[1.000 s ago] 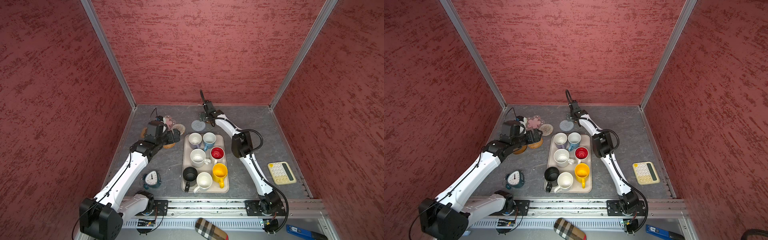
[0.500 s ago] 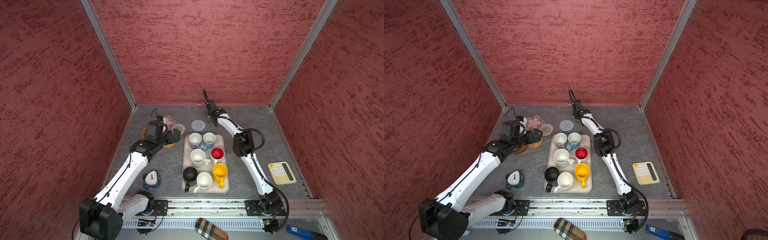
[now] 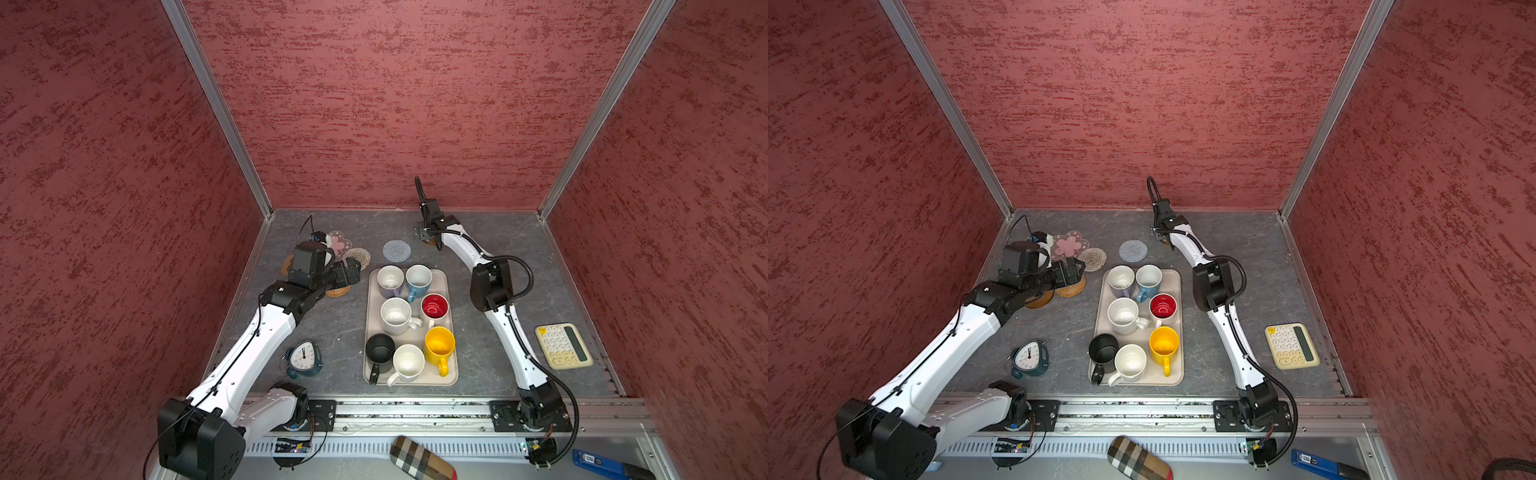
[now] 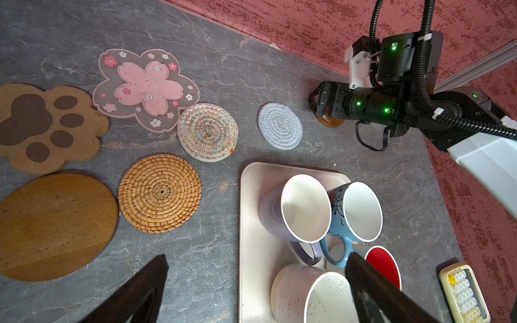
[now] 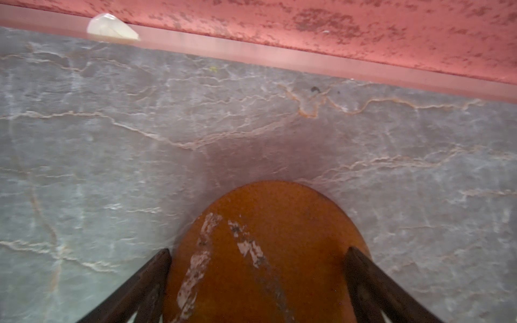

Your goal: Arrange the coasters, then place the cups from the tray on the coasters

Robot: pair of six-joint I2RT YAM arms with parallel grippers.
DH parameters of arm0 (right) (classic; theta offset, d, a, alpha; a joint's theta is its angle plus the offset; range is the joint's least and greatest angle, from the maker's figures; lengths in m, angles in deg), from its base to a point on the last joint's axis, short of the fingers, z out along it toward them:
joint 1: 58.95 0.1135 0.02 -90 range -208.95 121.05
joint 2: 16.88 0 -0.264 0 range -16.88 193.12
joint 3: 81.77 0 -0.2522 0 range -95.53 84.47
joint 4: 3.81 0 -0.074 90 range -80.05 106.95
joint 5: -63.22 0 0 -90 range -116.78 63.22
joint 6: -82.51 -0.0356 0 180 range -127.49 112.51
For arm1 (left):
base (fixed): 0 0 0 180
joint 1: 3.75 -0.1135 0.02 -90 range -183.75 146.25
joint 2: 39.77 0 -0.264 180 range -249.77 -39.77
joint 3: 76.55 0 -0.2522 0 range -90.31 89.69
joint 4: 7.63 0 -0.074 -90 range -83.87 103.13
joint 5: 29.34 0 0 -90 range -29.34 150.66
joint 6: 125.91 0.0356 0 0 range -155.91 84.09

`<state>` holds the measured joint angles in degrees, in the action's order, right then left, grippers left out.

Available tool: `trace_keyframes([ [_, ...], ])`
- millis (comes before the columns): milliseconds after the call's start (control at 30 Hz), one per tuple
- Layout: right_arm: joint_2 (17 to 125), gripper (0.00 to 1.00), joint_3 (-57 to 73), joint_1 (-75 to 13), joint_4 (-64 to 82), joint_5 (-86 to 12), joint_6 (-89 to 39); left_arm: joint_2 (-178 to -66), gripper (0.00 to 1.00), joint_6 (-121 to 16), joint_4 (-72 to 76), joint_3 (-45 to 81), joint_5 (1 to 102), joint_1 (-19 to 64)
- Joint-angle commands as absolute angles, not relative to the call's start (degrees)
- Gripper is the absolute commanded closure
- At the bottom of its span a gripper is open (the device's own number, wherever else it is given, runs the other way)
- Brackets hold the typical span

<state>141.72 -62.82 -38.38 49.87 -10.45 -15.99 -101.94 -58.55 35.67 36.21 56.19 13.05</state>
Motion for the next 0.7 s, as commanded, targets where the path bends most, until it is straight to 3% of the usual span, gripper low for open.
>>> trace_keyframes([
  [0,141.14,0.04,-59.0,-39.64,55.3,-8.39,-15.75,-100.87,0.0,-59.01,34.13,35.63,55.55,13.38],
  [433,128.31,0.03,-35.43,-43.49,47.79,-8.43,-15.76,-104.78,0.0,-59.71,29.32,37.19,54.54,14.74],
  [667,123.89,0.05,-29.7,-47.07,46.6,-12.82,-18.05,-107.59,0.0,-60.44,26.06,37.19,53.77,15.99],
])
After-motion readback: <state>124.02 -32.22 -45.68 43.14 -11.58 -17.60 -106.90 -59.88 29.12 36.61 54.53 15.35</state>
